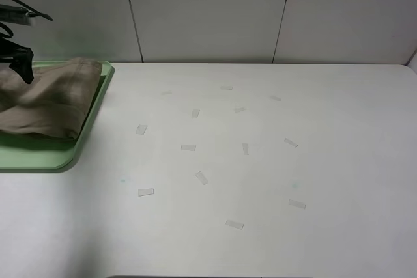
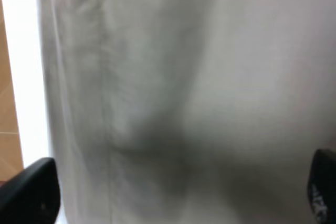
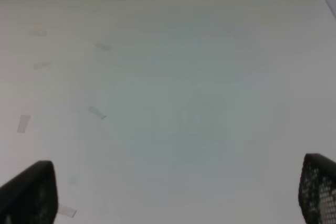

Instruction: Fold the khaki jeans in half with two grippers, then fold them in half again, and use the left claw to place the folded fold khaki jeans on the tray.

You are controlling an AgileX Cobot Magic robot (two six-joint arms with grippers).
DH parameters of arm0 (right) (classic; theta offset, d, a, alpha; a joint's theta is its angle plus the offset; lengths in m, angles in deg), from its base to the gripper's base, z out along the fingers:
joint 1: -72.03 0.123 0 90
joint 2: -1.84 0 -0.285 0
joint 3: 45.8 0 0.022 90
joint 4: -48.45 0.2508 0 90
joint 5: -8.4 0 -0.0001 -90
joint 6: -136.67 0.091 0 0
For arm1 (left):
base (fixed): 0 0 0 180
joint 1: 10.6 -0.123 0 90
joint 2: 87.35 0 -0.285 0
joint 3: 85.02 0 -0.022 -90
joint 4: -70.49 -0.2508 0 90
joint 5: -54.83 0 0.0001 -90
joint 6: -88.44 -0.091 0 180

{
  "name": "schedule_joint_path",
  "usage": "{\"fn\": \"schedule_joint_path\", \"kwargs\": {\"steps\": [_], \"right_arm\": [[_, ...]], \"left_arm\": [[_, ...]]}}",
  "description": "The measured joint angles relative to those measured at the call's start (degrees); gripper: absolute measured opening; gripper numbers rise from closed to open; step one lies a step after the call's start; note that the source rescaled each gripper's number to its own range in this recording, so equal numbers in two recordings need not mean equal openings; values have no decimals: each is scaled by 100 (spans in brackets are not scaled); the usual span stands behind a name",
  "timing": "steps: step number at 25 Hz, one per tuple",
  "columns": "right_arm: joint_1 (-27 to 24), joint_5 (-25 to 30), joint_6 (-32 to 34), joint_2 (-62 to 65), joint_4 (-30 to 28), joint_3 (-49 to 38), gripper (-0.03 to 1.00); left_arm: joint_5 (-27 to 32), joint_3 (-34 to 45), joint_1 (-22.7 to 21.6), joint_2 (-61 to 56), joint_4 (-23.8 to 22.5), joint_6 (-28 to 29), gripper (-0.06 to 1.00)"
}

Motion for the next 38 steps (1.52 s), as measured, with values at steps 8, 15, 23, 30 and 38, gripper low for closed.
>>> {"fn": "schedule_joint_path", "kwargs": {"steps": [8, 15, 23, 30, 38], "right_arm": [[0, 0, 0, 0, 2, 0, 100], [0, 0, 0, 0, 6, 0, 100], [0, 0, 0, 0, 6, 0, 100], [0, 0, 0, 0, 6, 0, 100], [0, 0, 0, 0, 6, 0, 100]], "left_arm": [[414, 0, 0, -607, 159, -16, 100], [1501, 0, 0, -1401, 423, 94, 100], [1793, 221, 0, -2446, 1205, -69, 100], [1796, 1356, 0, -3887, 1460, -103, 100], [1803, 2746, 0, -5678, 1460, -108, 100]]}}
